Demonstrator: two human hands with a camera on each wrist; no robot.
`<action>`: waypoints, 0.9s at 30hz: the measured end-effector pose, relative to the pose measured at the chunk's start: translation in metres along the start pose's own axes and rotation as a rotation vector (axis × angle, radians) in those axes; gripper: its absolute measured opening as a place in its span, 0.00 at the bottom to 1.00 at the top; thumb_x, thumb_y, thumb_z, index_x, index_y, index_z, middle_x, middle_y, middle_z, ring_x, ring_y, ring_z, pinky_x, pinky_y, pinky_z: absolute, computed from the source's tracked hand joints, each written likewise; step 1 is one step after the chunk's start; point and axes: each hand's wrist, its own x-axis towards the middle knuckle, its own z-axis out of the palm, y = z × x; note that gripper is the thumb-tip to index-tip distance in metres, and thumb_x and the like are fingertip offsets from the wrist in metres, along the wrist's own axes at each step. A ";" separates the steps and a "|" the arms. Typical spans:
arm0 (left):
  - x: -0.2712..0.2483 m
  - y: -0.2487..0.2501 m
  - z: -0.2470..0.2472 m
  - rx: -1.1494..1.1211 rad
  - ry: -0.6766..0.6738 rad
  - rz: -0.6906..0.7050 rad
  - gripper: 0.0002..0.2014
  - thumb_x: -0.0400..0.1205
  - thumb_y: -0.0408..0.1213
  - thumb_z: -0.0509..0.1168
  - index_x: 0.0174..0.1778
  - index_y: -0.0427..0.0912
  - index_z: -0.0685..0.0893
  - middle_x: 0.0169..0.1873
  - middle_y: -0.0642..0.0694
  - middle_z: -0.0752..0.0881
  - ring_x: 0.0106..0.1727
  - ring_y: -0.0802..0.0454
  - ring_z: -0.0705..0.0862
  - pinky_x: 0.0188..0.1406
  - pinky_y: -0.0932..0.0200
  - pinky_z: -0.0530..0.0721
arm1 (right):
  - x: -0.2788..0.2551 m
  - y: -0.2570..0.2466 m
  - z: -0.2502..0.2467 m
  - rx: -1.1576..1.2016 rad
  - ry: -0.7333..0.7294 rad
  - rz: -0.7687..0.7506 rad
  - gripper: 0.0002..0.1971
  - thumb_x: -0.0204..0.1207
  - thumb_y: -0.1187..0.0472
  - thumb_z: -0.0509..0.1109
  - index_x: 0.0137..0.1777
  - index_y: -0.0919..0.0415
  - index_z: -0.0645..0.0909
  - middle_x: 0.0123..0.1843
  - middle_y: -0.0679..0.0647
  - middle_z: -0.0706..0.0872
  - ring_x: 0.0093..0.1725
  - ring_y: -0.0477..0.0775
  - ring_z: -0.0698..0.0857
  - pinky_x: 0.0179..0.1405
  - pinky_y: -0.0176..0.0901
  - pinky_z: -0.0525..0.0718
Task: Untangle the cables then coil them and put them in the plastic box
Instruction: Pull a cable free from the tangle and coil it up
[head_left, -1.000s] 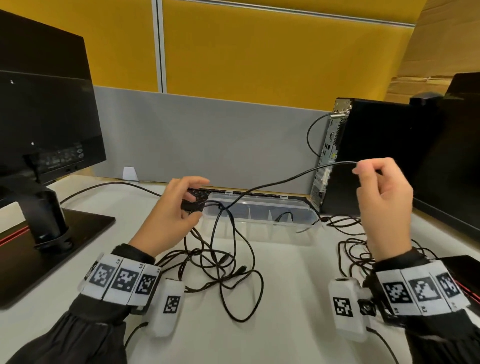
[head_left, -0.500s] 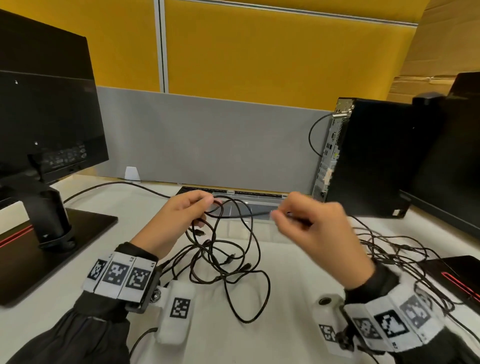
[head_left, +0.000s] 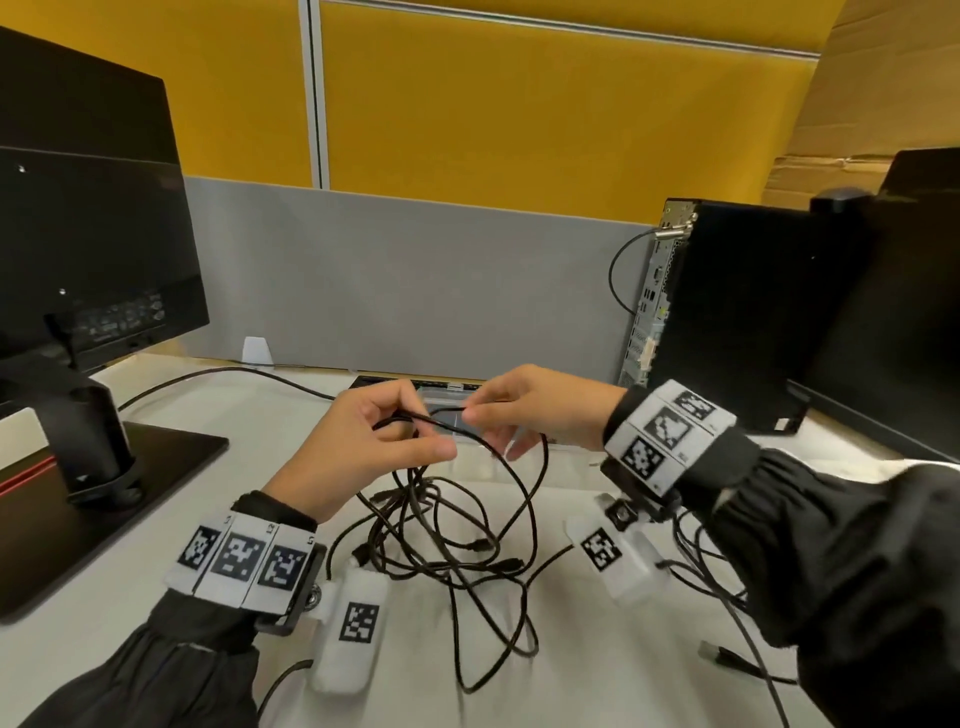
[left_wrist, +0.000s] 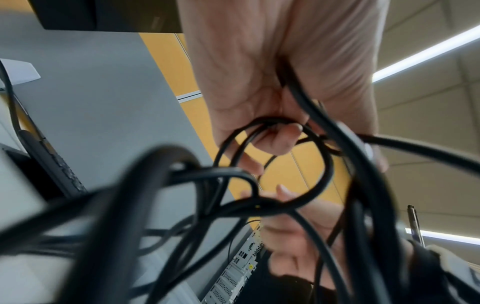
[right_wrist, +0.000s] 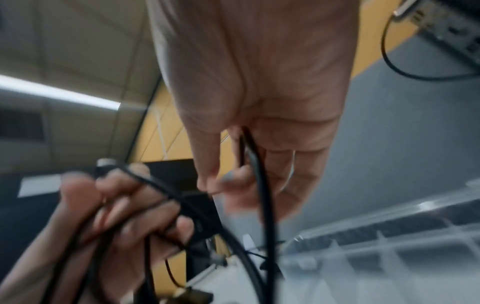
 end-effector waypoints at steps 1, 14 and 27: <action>0.000 -0.001 -0.002 0.030 0.003 -0.005 0.19 0.54 0.51 0.82 0.30 0.49 0.81 0.27 0.46 0.83 0.29 0.49 0.79 0.39 0.63 0.85 | 0.001 -0.002 -0.003 0.045 -0.018 -0.023 0.15 0.80 0.57 0.67 0.60 0.67 0.82 0.26 0.49 0.75 0.25 0.45 0.76 0.33 0.38 0.82; 0.008 -0.009 -0.041 0.357 0.345 -0.066 0.11 0.76 0.23 0.67 0.41 0.45 0.86 0.34 0.51 0.86 0.27 0.66 0.81 0.27 0.78 0.77 | -0.066 0.079 -0.120 1.284 0.932 -0.294 0.08 0.75 0.60 0.64 0.36 0.57 0.69 0.15 0.43 0.60 0.14 0.40 0.59 0.12 0.28 0.60; 0.013 -0.020 -0.050 0.325 0.448 -0.120 0.16 0.77 0.38 0.70 0.34 0.28 0.78 0.30 0.38 0.74 0.34 0.46 0.74 0.38 0.56 0.76 | -0.100 0.136 -0.132 0.705 1.366 0.073 0.09 0.78 0.55 0.58 0.35 0.50 0.70 0.18 0.43 0.75 0.16 0.40 0.73 0.21 0.36 0.70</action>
